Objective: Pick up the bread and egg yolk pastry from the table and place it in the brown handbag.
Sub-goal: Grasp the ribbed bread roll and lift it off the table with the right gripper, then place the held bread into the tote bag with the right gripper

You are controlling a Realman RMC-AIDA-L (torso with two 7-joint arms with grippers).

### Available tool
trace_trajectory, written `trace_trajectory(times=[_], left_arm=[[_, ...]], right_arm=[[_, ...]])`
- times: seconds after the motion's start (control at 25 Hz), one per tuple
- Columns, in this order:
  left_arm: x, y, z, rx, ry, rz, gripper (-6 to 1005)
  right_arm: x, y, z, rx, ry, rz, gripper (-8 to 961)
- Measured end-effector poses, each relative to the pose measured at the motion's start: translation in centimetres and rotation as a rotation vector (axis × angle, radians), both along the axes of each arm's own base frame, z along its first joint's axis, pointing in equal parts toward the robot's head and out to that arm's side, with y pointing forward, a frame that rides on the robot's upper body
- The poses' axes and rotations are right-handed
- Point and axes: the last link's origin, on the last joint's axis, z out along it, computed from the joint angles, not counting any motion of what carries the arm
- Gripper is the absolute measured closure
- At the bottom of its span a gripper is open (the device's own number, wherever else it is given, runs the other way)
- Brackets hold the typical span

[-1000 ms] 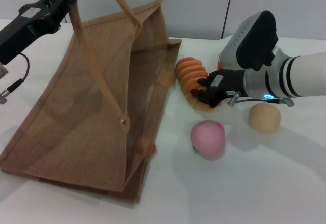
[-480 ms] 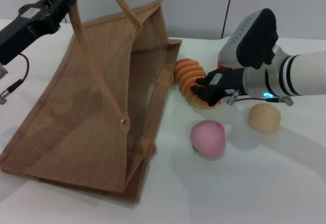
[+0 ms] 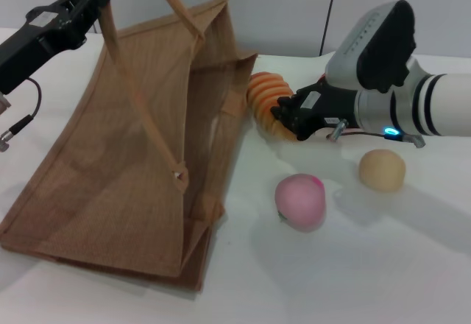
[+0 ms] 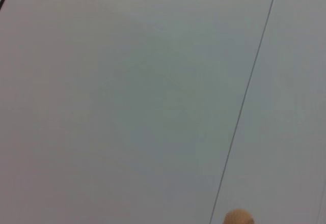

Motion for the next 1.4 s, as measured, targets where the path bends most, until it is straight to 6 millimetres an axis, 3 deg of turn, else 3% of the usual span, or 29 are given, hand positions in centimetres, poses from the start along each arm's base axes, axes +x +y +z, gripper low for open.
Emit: trace_trajectory(times=[0.28, 0.72, 1.08, 1.4], left_arm=[[-0.3, 0.0, 0.4, 0.018, -0.007, 0.014, 883], [-1.3, 0.0, 1.9, 0.102, -0.023, 0.061, 883], [-1.2, 0.2, 1.9, 0.108, -0.018, 0.058, 883], [0.6, 1.1, 1.1, 0.064, -0.007, -0.002, 883]], right_arm=[[-0.3, -0.1, 1.0, 0.02, 0.041, 0.007, 809], [1.6, -0.2, 4.9, 0.074, 0.049, -0.028, 860], [-1.0, -2.9, 5.8, -0.047, 0.09, 0.082, 898], [-3.2, -4.3, 3.9, -0.128, 0.058, 0.174, 916]])
